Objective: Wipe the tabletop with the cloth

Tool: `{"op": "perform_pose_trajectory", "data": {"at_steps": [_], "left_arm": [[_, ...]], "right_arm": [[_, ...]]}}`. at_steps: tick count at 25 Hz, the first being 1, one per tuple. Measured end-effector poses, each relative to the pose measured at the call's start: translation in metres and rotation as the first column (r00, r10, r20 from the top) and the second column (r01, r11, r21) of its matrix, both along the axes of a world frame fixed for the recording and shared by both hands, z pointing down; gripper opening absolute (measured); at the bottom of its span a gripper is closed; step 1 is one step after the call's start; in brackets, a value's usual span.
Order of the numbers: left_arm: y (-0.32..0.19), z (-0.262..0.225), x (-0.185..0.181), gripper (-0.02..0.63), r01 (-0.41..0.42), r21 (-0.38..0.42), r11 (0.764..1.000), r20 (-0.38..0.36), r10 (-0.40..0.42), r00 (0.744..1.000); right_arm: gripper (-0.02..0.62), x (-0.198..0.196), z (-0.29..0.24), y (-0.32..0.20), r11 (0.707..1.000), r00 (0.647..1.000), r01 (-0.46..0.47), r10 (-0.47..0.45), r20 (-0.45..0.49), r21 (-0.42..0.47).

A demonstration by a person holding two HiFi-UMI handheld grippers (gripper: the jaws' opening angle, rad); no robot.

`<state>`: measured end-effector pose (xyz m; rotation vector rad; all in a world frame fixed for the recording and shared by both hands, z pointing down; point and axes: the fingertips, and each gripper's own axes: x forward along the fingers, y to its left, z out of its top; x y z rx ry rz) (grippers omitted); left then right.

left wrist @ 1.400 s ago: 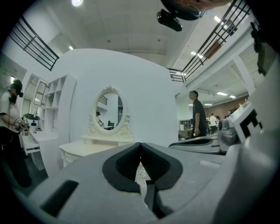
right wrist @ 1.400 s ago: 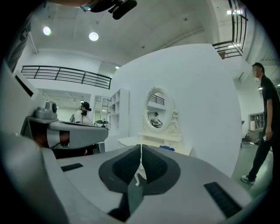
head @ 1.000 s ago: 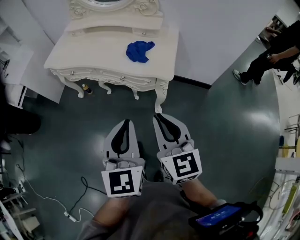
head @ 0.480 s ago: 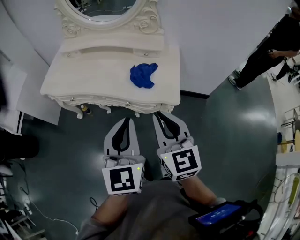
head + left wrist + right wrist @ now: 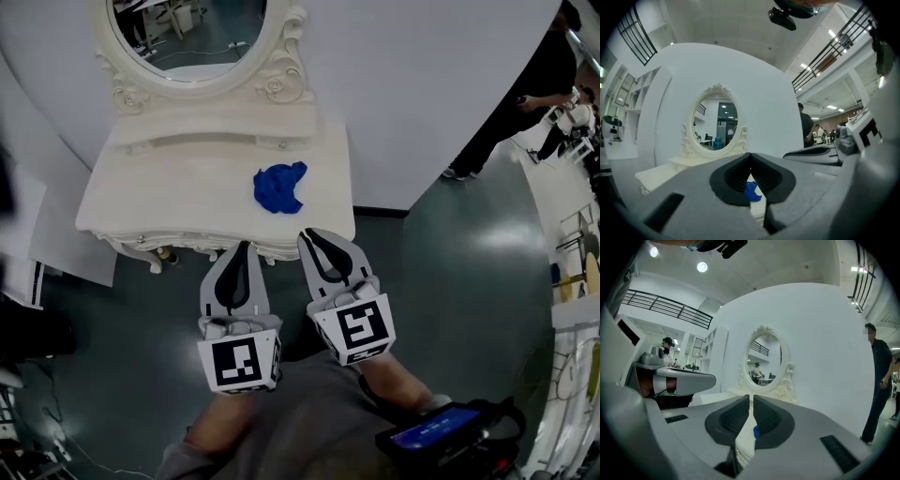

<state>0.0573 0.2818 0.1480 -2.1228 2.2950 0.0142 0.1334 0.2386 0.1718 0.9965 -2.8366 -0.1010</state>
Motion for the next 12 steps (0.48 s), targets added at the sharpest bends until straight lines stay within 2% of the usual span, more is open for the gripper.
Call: {"op": "perform_pose_trajectory", "data": {"at_steps": [7, 12], "left_arm": [[-0.063, 0.035, -0.02, 0.015, 0.003, -0.08, 0.997, -0.017, -0.005, 1.0], [-0.09, 0.043, -0.031, 0.015, 0.01, -0.107, 0.994, -0.018, -0.012, 1.0]], "right_arm": [[0.016, -0.021, 0.033, -0.063, 0.998, 1.0, 0.001, -0.002, -0.003, -0.069], [0.017, -0.033, 0.044, -0.088, 0.994, 1.0, 0.021, -0.022, -0.005, -0.105]]}}
